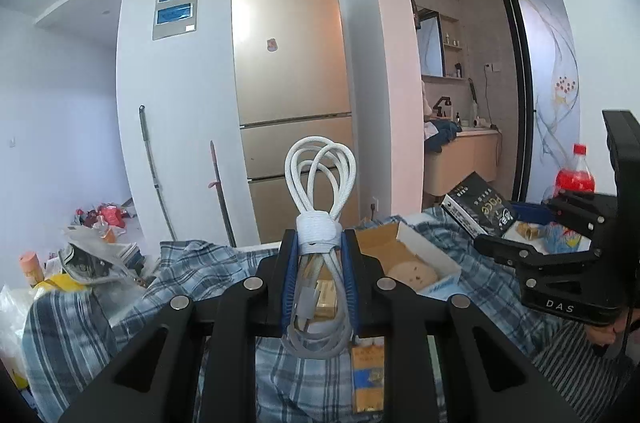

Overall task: Organize soft objects
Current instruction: 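Grasp the black book with the right gripper and lift it while the left gripper holds the cable, then carry the cable and black tissue pack over the cardboard box with both grippers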

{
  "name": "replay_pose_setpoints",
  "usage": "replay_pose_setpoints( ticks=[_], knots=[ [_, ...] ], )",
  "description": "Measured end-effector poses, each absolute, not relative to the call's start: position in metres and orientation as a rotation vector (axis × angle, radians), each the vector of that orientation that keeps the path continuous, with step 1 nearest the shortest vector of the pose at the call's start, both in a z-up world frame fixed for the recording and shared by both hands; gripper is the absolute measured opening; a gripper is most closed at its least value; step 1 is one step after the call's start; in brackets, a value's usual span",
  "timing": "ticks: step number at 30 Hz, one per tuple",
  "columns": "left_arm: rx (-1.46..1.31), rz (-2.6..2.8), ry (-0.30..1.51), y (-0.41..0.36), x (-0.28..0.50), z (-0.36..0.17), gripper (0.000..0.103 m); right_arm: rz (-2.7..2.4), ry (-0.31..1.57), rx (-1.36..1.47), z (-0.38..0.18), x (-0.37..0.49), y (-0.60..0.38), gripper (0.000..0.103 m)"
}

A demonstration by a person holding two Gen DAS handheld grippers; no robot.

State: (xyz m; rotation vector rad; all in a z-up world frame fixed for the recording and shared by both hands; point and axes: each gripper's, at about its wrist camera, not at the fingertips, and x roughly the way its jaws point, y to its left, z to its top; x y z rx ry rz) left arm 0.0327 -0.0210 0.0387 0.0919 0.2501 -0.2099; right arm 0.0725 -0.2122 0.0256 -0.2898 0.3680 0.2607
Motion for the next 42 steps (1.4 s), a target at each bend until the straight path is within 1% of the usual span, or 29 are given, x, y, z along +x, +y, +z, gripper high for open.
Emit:
replay_pose_setpoints(
  ticks=[7, 12, 19, 23, 25, 30, 33, 36, 40, 42],
  knots=[
    [0.09, -0.198, 0.214, -0.036, 0.047, 0.073, 0.022, 0.224, 0.322, -0.207, 0.063, 0.092, -0.219, 0.046],
    [0.023, -0.139, 0.29, -0.045, 0.085, 0.096, 0.022, 0.183, 0.288, -0.143, 0.096, 0.116, -0.213, 0.046],
    [0.014, -0.113, 0.209, -0.057, 0.112, 0.132, 0.022, 0.158, 0.268, -0.091, 0.131, 0.153, -0.206, 0.046],
    [-0.003, -0.124, 0.233, -0.062, 0.135, 0.145, 0.022, 0.161, 0.346, -0.064, 0.139, 0.166, -0.21, 0.046],
    [0.012, -0.123, 0.248, -0.068, 0.147, 0.147, 0.022, 0.168, 0.344, -0.057, 0.14, 0.17, -0.214, 0.046],
    [-0.003, -0.136, 0.319, -0.074, 0.183, 0.132, 0.022, 0.147, 0.364, -0.039, 0.125, 0.189, -0.221, 0.046],
    [-0.029, -0.158, 0.378, -0.073, 0.208, 0.108, 0.022, 0.119, 0.393, -0.018, 0.107, 0.208, -0.229, 0.046],
    [-0.036, -0.175, 0.442, -0.069, 0.231, 0.081, 0.022, 0.13, 0.467, -0.032, 0.09, 0.231, -0.231, 0.046],
    [-0.022, -0.174, 0.571, -0.066, 0.263, 0.05, 0.022, 0.141, 0.554, -0.036, 0.064, 0.253, -0.23, 0.046],
    [-0.001, -0.14, 0.668, -0.065, 0.279, 0.032, 0.022, 0.158, 0.61, -0.03, 0.052, 0.261, -0.228, 0.046]
  ],
)
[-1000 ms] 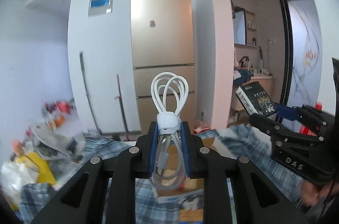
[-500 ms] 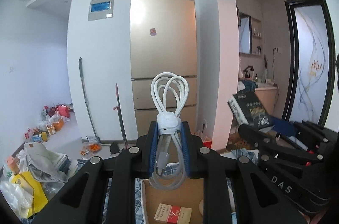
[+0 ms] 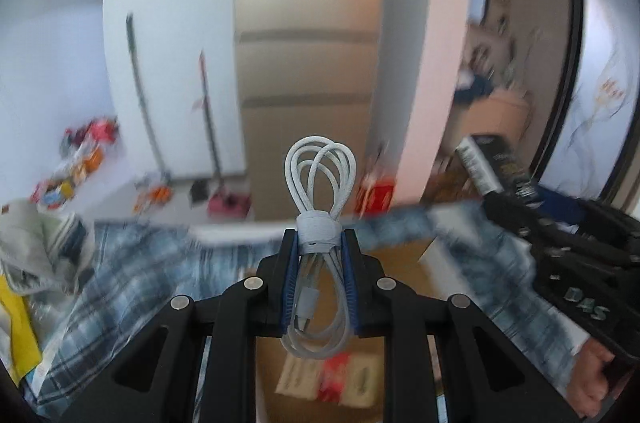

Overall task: Organize soft objects
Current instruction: 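Carry the cable and black tissue pack over the cardboard box with both grippers, then open both grippers to drop the cable and tissue pack into the box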

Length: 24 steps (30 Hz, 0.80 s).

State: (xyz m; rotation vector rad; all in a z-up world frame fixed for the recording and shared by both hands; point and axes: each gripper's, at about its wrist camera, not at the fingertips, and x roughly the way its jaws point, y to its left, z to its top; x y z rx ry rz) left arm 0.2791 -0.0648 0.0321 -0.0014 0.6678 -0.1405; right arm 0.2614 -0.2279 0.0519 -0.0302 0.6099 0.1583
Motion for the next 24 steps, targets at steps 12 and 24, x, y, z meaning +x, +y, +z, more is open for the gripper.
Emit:
replay_pose_setpoints(
  ticks=[12, 24],
  knots=[
    [-0.056, -0.227, 0.872, -0.055, 0.32, -0.05, 0.022, 0.192, 0.832, -0.082, -0.017, 0.292, -0.208, 0.046],
    [-0.004, -0.147, 0.981, -0.052, 0.329, -0.073, 0.022, 0.197, 0.893, -0.113, -0.034, 0.299, -0.204, 0.046]
  ],
)
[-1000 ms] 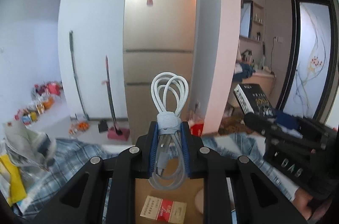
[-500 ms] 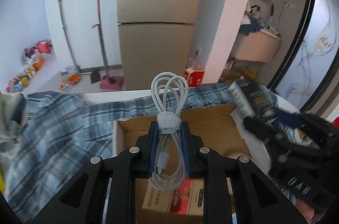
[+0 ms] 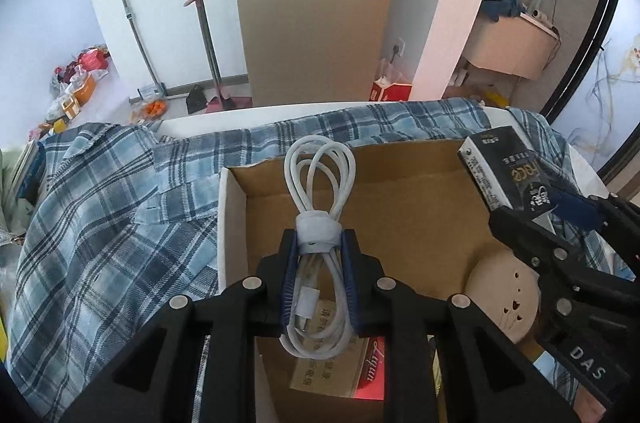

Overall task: Organize soft objects
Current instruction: 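Open both grippers to drop the cable and tissue pack into the box, then raise both grippers away from the box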

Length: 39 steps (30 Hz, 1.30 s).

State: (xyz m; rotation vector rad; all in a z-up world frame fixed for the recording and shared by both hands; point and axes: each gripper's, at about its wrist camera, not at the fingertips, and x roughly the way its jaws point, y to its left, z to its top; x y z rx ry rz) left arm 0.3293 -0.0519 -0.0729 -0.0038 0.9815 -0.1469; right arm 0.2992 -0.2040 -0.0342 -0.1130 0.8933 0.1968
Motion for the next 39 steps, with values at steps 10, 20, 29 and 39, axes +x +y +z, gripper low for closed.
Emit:
replay_pose_setpoints(
  ticks=[10, 20, 29, 39],
  knots=[
    [0.026, -0.097, 1.01, -0.052, 0.335, -0.083, 0.022, 0.196, 0.972, -0.075, -0.056, 0.315, -0.214, 0.046],
    [0.046, -0.102, 1.019, -0.054, 0.335, -0.085, 0.054, 0.198, 0.994, -0.093, -0.07, 0.318, -0.209, 0.048],
    [0.101, -0.069, 0.885, -0.063, 0.32, -0.056, 0.071, 0.188, 0.978, -0.068, -0.065, 0.318, -0.215, 0.06],
    [0.032, -0.079, 0.682, -0.05, 0.291, -0.005, 0.071, 0.155, 0.831, -0.074, -0.015, 0.301, -0.222, 0.061]
  ],
)
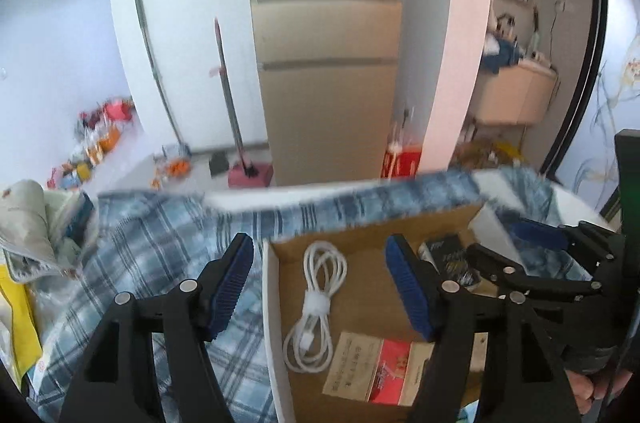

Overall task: Organize soft objects
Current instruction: 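Raise both grippers away from the box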

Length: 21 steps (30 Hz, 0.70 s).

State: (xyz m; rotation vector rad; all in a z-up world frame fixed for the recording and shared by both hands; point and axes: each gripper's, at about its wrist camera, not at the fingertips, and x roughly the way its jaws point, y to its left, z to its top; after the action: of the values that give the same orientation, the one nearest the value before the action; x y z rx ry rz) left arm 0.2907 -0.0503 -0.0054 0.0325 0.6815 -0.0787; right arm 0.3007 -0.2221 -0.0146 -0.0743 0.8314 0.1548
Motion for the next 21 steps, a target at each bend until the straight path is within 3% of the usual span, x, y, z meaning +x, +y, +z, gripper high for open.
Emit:
replay_pose_setpoints(
  ticks=[6, 10, 14, 21],
  knots=[
    [-0.012, -0.082, 0.505, -0.048, 0.259, 0.04, 0.072, 0.115, 0.711, -0.042, 0.031, 0.275, -0.24, 0.061],
    [-0.012, -0.08, 0.417, -0.05, 0.232, 0.073, 0.084, 0.099, 0.624, -0.068, 0.058, 0.248, -0.248, 0.061],
    [0.001, -0.09, 0.332, -0.055, 0.196, 0.099, 0.085, 0.099, 0.562, -0.043, 0.079, 0.221, -0.256, 0.062],
    [-0.009, -0.091, 0.238, -0.059, 0.131, 0.128, 0.089, 0.087, 0.432, -0.011, 0.105, 0.172, -0.261, 0.088]
  ],
)
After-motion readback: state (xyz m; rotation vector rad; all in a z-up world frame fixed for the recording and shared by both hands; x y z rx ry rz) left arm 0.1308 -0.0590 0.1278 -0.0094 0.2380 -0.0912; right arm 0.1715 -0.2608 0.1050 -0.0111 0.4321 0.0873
